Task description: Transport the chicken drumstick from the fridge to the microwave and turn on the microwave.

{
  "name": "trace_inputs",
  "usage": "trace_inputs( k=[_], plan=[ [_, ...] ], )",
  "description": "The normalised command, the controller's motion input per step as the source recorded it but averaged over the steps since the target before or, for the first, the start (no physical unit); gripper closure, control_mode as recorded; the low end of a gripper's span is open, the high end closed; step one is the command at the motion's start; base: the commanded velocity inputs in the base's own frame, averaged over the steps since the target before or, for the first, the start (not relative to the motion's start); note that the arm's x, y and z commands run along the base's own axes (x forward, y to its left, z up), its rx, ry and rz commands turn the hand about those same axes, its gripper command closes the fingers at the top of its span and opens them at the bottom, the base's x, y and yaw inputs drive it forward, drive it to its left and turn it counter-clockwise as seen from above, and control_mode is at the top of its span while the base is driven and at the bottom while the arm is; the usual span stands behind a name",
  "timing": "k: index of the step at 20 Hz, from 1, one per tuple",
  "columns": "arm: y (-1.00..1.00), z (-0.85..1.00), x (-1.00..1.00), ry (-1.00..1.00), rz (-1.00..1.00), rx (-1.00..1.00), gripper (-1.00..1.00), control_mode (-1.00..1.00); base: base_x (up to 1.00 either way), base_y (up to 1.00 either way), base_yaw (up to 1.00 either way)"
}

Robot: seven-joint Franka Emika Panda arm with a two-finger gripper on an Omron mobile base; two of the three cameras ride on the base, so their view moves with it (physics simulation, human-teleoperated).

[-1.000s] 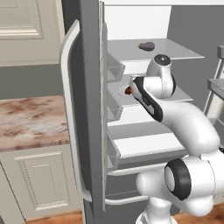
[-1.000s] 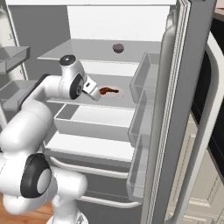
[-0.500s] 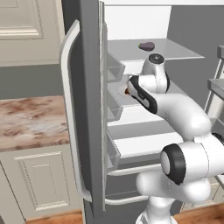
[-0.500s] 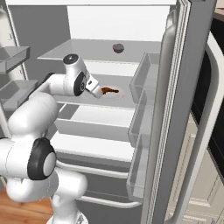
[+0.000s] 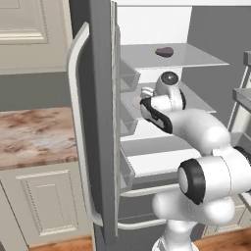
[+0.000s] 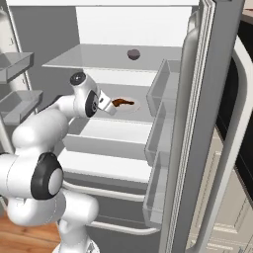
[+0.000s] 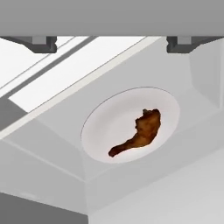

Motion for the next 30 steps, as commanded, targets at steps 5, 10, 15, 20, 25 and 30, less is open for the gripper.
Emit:
trace_inputs(
  k=[5,10,15,20,25,30],
  plan=[
    [0.00,0.02,0.16,0.10,-0.03,0.00,-1.00,-1.00,0.00,0.00,0.00],
    [0.00,0.00,0.22,0.08,-0.03,0.00,-1.00,-1.00,0.00,0.00,0.00],
    [0.00,-0.03,0.30,0.01,-0.04,0.00,-1.00,-1.00,0.00,0.00,0.00],
    [0.00,-0.12,0.27,0.00,-0.04,-0.02,-1.00,-1.00,0.00,0.00,0.00],
    [0.00,-0.08,0.26,0.00,-0.04,-0.02,-1.00,-1.00,0.00,0.00,0.00],
    [0.00,-0.20,0.31,0.00,0.00,-0.03,-1.00,-1.00,0.00,0.00,0.00]
  ],
)
